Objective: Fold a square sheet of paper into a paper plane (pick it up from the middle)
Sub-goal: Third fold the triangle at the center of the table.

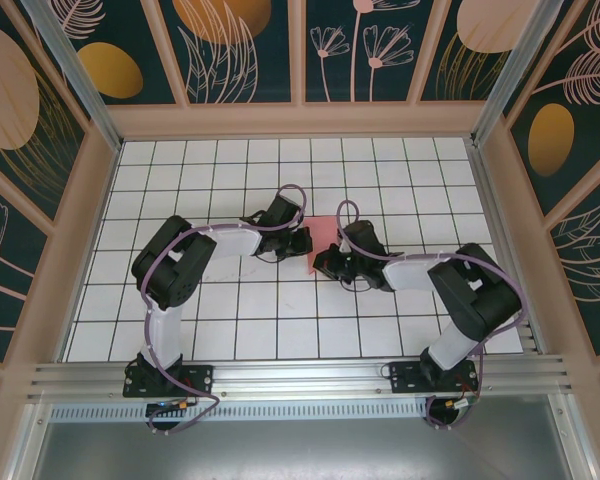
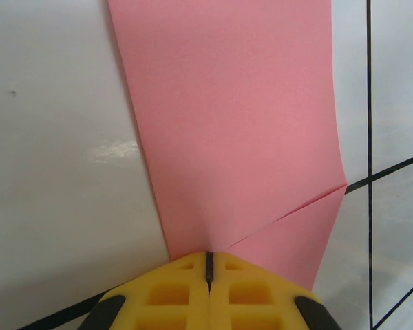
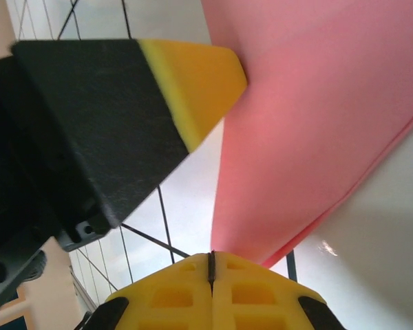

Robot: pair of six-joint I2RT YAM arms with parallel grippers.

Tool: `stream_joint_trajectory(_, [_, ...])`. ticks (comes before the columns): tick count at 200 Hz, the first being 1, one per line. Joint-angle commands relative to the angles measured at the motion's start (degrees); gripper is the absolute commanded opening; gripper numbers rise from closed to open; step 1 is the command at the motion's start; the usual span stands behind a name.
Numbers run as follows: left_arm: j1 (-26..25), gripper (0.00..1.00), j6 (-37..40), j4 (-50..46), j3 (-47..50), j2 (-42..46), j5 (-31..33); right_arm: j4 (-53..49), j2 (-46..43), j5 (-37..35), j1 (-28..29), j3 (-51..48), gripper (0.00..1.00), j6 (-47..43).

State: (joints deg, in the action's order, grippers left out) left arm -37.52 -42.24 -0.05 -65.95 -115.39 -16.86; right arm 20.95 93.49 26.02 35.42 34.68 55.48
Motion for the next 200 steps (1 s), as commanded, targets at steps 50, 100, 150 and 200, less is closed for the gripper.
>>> stream_joint_trajectory(50, [1.11, 0.00, -0.19, -8.74, 3.82, -4.74, 8.42, 1.03, 2.76, 1.76, 0.95, -1.14, 0.02, 0.91])
stream_joint_trajectory(100, [1.08, 0.00, -0.13, -8.56, 3.90, -4.90, 8.34, -1.60, 2.51, 1.32, 0.92, -1.81, 0.02, 0.27])
stream_joint_trajectory(150, [1.09, 0.00, -0.17, -8.38, 4.17, -4.74, 8.25, -2.06, 1.90, 1.37, 0.95, -1.37, 0.02, -0.24])
stream_joint_trajectory(200, [1.08, 0.00, -0.18, -8.38, 4.17, -4.66, 8.12, -4.53, -4.58, -1.27, 0.92, 0.32, 0.02, -2.76])
